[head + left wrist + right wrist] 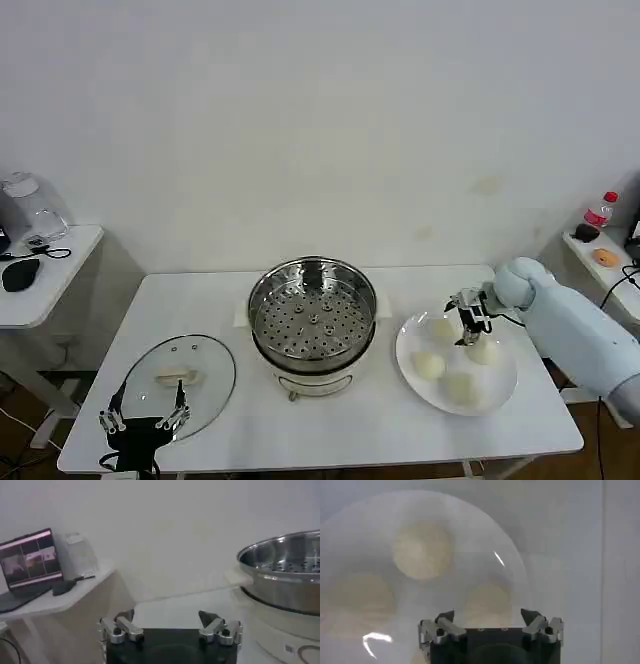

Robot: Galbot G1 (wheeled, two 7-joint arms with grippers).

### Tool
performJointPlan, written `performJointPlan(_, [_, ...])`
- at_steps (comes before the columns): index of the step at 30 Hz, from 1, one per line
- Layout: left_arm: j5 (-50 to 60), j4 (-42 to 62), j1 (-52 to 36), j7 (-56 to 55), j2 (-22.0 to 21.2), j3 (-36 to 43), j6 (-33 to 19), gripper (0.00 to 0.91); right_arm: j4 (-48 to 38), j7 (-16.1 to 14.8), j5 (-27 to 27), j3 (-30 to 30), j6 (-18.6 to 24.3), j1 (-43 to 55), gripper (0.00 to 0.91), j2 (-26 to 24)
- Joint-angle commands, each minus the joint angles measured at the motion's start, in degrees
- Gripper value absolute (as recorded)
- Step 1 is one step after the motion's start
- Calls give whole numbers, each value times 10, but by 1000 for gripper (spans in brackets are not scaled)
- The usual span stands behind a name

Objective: Take steamed baozi put them in steamer then cover it.

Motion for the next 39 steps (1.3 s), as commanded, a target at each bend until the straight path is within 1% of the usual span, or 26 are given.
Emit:
performJointPlan(1, [4, 0, 0, 0, 0, -1, -1, 907, -24, -5, -12, -20, -1, 18, 786, 19])
performJointPlan(2, [4, 0, 0, 0, 0, -1, -1, 907, -25, -3, -12, -20, 0, 18, 776, 19])
performJointPlan(3, [4, -1, 1, 0, 1, -1, -2, 907, -29, 4, -15, -19, -1, 17, 715, 21])
performJointPlan(4, [4, -1, 0, 0, 0, -1, -2, 907, -31, 4, -16, -18, -1, 17, 695, 23])
performJointPlan(5, [4, -1, 0, -1, 0, -1, -2, 907, -33, 5, -15, -16, 0, 16, 655, 25])
performJointPlan(7, [3, -2, 0, -1, 0, -1, -2, 907, -36, 6, -16, -15, 0, 15, 625, 29])
performJointPlan(9, [4, -1, 0, -2, 0, -1, -2, 907, -41, 8, -19, -14, -1, 15, 625, 33])
performJointPlan(15, [2, -3, 1, -3, -2, 0, -2, 907, -36, 6, -18, -17, -2, 14, 554, 31])
performJointPlan(17, [2, -3, 1, -4, -2, 1, -2, 907, -36, 6, -18, -17, -2, 14, 544, 29])
performJointPlan(20, [2, -4, 3, -4, -3, 2, -2, 907, -20, 4, -9, -16, -1, 19, 554, 19])
performJointPlan(23, [1, -4, 3, -5, -1, 2, -2, 907, 15, 0, 23, -19, -3, 35, 554, 0])
performJointPlan(26, [-4, -1, 1, -5, 1, 1, -1, 907, 65, -3, 57, -47, -4, 73, 554, -28])
performJointPlan(28, [-5, 2, -1, -6, 2, 1, -2, 907, 95, -3, 85, -70, -3, 113, 554, -47])
performJointPlan(30, [-5, 5, -3, -10, 1, 2, -4, 907, 118, -1, 105, -84, -5, 147, 554, -56])
performJointPlan(31, [-3, 5, -5, -14, 0, 2, -9, 907, 132, -2, 134, -93, -6, 183, 554, -60])
performJointPlan(34, [-3, 5, -6, -14, 0, 2, -10, 907, 148, -3, 169, -134, -12, 248, 554, -51])
performJointPlan(39, [-3, 2, -5, -13, 2, 5, -9, 907, 149, -5, 206, -202, -9, 340, 554, -10])
